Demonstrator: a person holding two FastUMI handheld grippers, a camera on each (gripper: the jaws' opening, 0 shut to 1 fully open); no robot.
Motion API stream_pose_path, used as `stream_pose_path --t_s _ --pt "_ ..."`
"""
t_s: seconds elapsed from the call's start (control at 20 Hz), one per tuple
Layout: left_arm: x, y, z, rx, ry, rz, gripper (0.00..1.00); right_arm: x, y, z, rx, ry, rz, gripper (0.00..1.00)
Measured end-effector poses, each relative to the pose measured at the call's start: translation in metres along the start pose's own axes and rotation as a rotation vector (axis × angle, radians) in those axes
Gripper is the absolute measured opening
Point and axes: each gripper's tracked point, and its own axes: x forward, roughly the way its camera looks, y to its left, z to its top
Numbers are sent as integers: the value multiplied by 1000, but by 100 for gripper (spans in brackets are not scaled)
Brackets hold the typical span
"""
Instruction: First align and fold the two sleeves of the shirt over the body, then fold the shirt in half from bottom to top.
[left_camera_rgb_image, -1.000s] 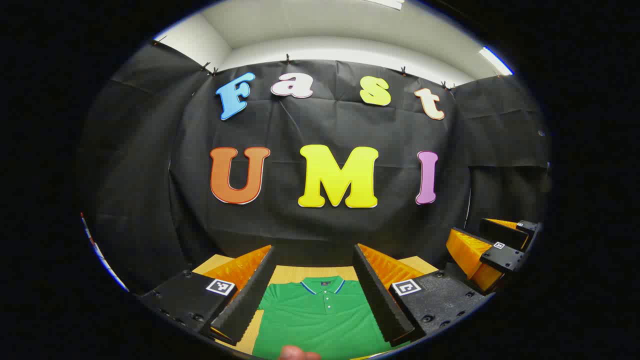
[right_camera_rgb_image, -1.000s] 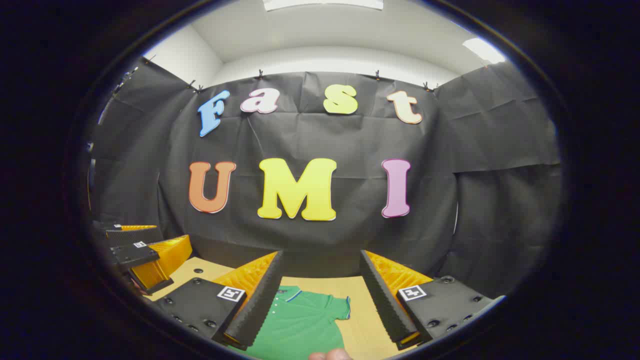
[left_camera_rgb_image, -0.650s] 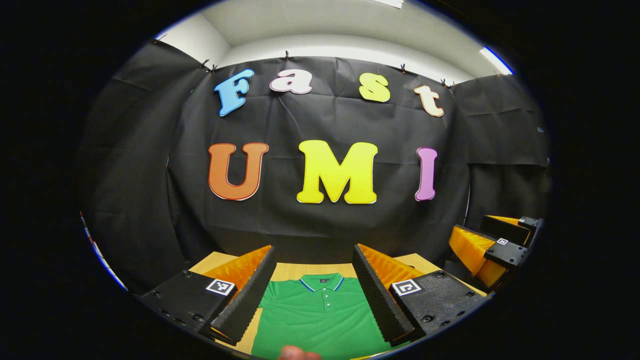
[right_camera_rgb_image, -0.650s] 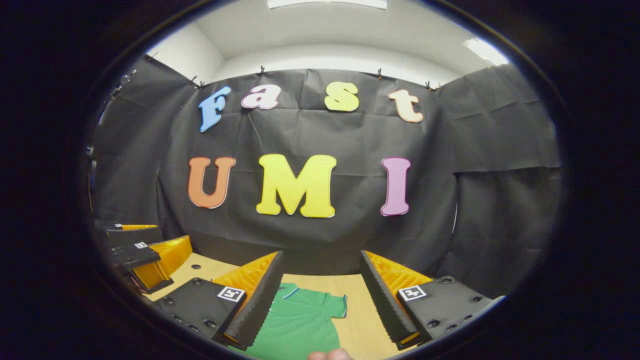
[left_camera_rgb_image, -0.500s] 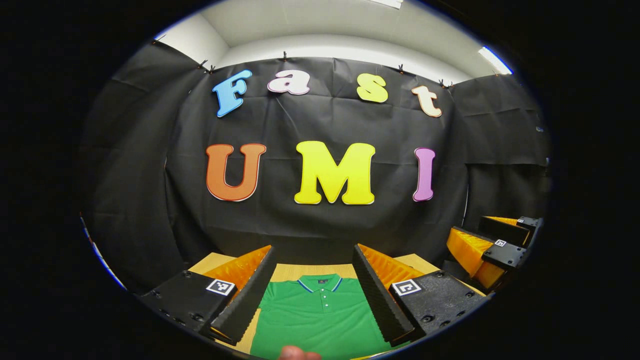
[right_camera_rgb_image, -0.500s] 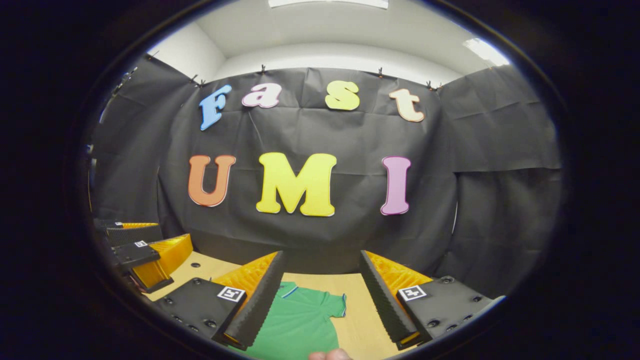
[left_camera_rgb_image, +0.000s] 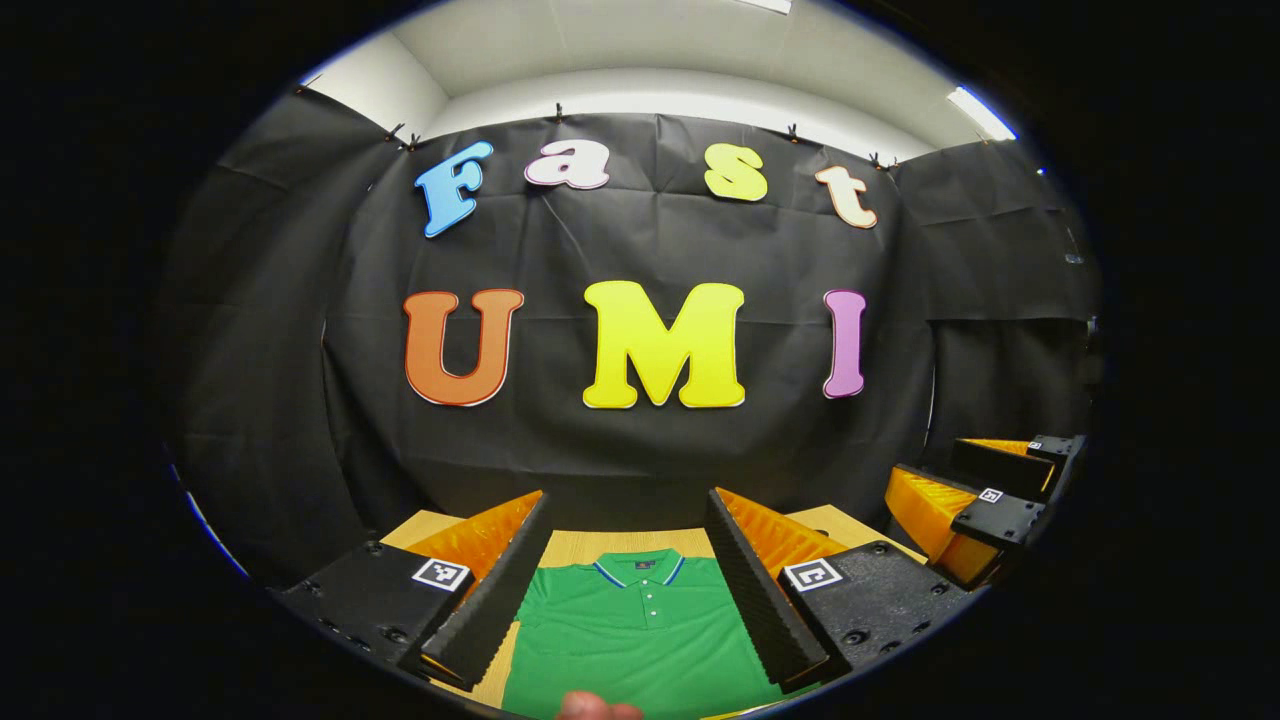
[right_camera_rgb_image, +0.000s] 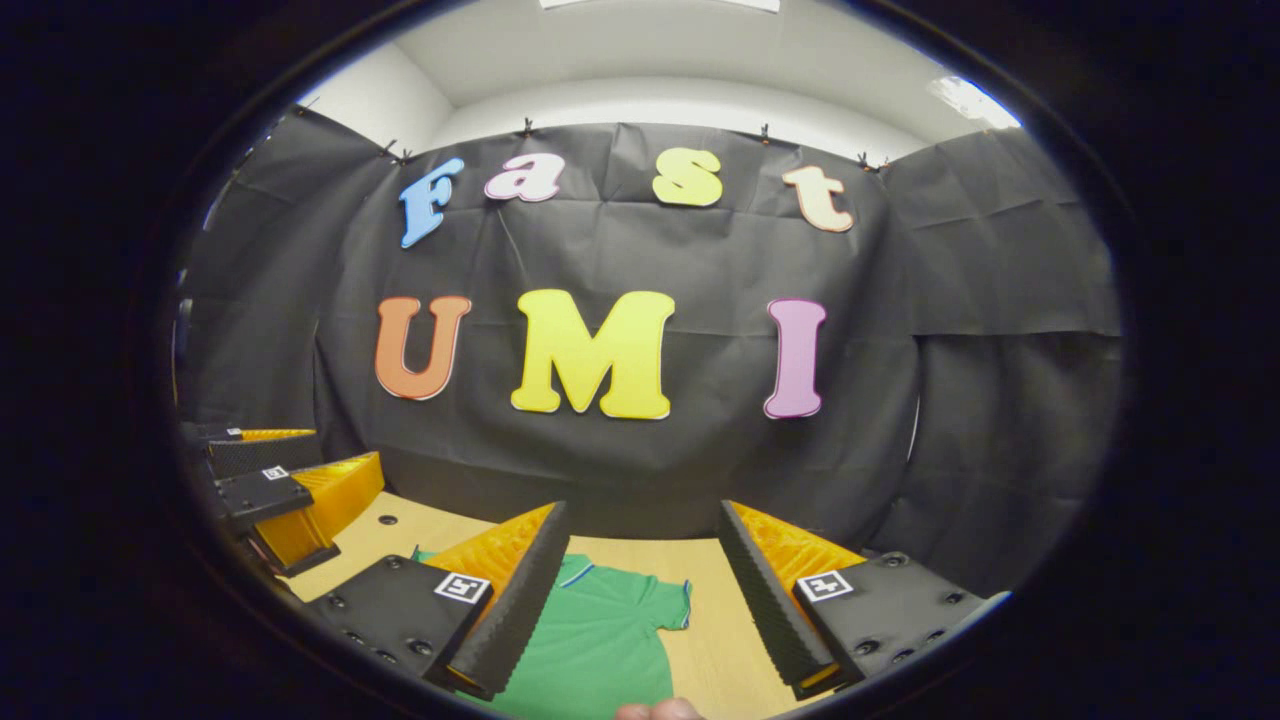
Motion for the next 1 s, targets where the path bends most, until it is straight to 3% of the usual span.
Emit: stream_pose_path --t_s 0.5,0.55,0.75,1.0 --pt "21 3 -13 -6 24 44 98 43 -16 -33 -35 65 35 97" --pt "23 2 -13 -5 28 45 98 54 -18 -44 -48 89 44 93" --pt "34 2 -20 -4 39 73 98 96 -40 -91 -48 178 77 94" --pt "45 3 -38 -9 84 116 98 169 -74 -181 21 352 66 95"
